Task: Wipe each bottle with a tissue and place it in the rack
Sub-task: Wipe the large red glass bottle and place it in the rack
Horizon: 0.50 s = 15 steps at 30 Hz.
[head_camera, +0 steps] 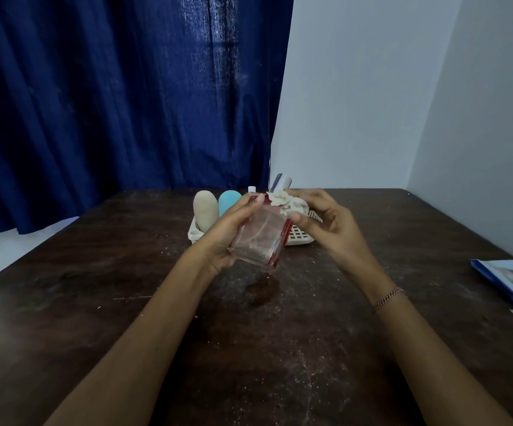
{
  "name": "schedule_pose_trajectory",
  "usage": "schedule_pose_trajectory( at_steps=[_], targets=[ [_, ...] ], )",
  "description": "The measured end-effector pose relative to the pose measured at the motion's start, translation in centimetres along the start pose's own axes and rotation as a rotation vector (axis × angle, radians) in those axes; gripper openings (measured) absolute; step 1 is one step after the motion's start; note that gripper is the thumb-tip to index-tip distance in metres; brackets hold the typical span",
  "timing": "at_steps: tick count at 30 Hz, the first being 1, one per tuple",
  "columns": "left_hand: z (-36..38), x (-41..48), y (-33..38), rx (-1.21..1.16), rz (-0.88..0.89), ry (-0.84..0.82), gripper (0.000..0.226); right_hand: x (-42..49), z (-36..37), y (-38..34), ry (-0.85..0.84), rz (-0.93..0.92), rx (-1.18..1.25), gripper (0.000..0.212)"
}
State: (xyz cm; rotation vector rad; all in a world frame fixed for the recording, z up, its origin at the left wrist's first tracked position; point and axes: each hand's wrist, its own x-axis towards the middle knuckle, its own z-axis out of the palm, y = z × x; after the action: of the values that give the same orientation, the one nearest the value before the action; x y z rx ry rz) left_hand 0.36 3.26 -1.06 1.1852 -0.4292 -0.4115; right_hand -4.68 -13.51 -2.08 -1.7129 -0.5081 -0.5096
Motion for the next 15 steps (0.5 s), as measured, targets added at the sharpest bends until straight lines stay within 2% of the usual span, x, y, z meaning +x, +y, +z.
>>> schedule_pose_trajectory(
  at_steps=[4,8,12,15],
  targets=[
    [-0.1,0.1,-0.1,0.037,-0.024,0.008,0.021,0.2,-0.3,0.2,0.032,-0.029,0.001,0.028],
    [0.1,0.1,-0.2,0.092,-0.033,0.03,0.011,0.4,-0.6,0.6,0.138,-0.046,-0.03,0.034],
    [0.0,0.4,-0.3,0.166,-0.013,0.045,0.013,0.5,-0.3,1.0,0.194,-0.011,-0.035,0.031],
    [-0.3,0.5,-0.5,0.239,0.0,0.046,0.023,0.6,-0.1,1.5,0.152,0.036,-0.108,0.028]
  ],
)
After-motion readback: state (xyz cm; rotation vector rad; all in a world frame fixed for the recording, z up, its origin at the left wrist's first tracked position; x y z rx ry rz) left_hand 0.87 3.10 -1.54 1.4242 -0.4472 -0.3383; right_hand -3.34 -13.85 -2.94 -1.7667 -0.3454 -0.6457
